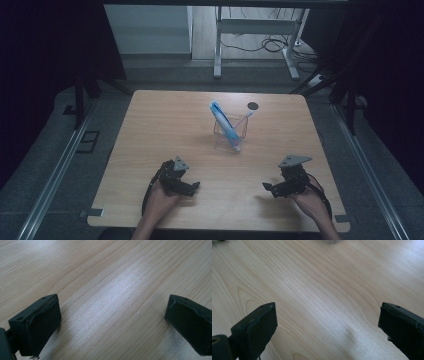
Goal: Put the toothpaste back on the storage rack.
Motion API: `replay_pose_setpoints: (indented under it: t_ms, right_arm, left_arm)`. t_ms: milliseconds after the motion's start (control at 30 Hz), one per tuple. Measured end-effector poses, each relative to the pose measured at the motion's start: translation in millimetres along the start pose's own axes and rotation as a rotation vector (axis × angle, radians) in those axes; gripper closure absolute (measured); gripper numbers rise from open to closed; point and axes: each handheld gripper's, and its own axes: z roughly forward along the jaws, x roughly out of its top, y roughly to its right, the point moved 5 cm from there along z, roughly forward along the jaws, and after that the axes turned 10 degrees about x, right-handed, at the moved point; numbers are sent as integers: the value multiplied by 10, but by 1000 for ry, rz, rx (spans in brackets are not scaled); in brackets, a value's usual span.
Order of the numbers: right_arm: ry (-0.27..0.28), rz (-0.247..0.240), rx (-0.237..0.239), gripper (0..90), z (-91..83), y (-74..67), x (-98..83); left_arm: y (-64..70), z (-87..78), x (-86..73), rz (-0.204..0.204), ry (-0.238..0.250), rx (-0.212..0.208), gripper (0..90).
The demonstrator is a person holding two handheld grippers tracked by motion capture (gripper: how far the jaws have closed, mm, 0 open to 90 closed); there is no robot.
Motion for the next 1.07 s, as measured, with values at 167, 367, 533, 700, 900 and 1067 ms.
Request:
replay_pose_setpoints:
  t_ms: [167,367,533,700,900,1067]
  right_arm:
    - [2,4,-2,22,48,-13,-104]
    - [8,26,5,26,123,-19,-224]
    - [3,35,4,29,178,-11,-311]
    - [14,21,-14,20,229,-19,-363]
    - [57,21,-26,14,245,-18,-379]
    - [58,22,-29,15,244,-16,-381]
  left_arm:
    - [0,1,0,0,1,1,7]
    - [-1,0,0,1,0,0,6]
    - [-1,0,0,1,0,0,6]
    - [-2,0,0,2,0,0,6]
    - [-1,0,0,1,0,1,6]
    - [0,0,0,1,0,0,6]
